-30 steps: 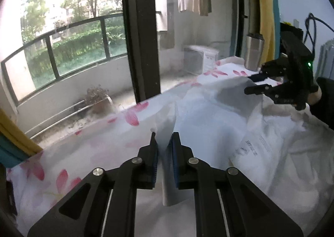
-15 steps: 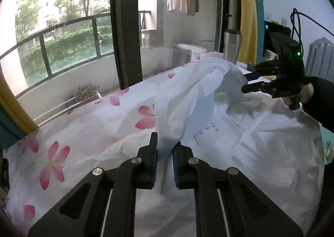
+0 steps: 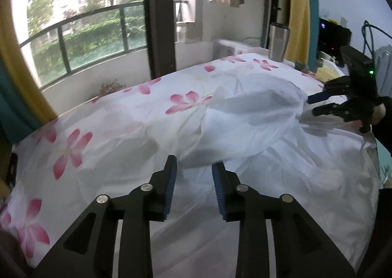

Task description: Fold large clothes

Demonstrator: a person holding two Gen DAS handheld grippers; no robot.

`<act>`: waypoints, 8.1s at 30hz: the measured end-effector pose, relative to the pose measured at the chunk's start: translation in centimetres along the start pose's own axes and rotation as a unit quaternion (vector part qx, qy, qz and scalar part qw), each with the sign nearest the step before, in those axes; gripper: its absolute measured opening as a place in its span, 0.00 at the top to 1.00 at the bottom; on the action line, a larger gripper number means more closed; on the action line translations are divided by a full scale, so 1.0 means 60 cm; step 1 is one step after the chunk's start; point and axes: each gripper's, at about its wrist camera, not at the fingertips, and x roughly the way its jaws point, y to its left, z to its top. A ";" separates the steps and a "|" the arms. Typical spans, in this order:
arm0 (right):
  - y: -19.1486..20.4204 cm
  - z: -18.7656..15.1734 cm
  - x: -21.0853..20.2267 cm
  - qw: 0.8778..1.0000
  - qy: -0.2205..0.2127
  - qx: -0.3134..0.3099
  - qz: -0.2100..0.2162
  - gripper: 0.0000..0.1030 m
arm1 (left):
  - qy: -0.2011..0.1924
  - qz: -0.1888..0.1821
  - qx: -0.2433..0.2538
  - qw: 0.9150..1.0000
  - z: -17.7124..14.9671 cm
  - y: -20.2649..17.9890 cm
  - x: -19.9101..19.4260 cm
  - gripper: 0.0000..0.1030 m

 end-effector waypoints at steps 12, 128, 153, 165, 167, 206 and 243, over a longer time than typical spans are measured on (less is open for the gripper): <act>0.061 0.135 0.072 0.996 -0.041 -0.009 0.080 0.52 | -0.022 -0.032 -0.091 0.995 0.000 0.014 -0.030 0.61; 0.066 -0.249 -0.192 0.962 0.066 0.217 -0.149 0.95 | 0.074 0.171 -0.164 0.969 -0.302 -0.010 -0.241 0.83; 0.002 -0.135 -0.271 0.960 -0.076 0.208 -0.173 0.96 | -0.082 0.093 -0.185 0.975 -0.164 -0.011 -0.346 0.97; -0.069 -0.082 -0.248 0.957 -0.104 0.210 -0.172 0.96 | -0.102 0.112 -0.193 0.969 -0.106 0.045 -0.313 0.97; -0.083 -0.073 -0.242 0.955 -0.111 0.215 -0.170 0.96 | -0.108 0.116 -0.199 0.967 -0.095 0.058 -0.302 0.97; -0.292 -0.020 -0.009 0.931 -0.021 0.295 -0.212 0.89 | -0.039 0.204 -0.299 0.931 -0.048 0.250 -0.033 0.67; -0.289 0.036 -0.030 0.937 -0.009 0.236 -0.259 0.35 | -0.005 0.233 -0.241 0.942 -0.002 0.265 -0.027 0.54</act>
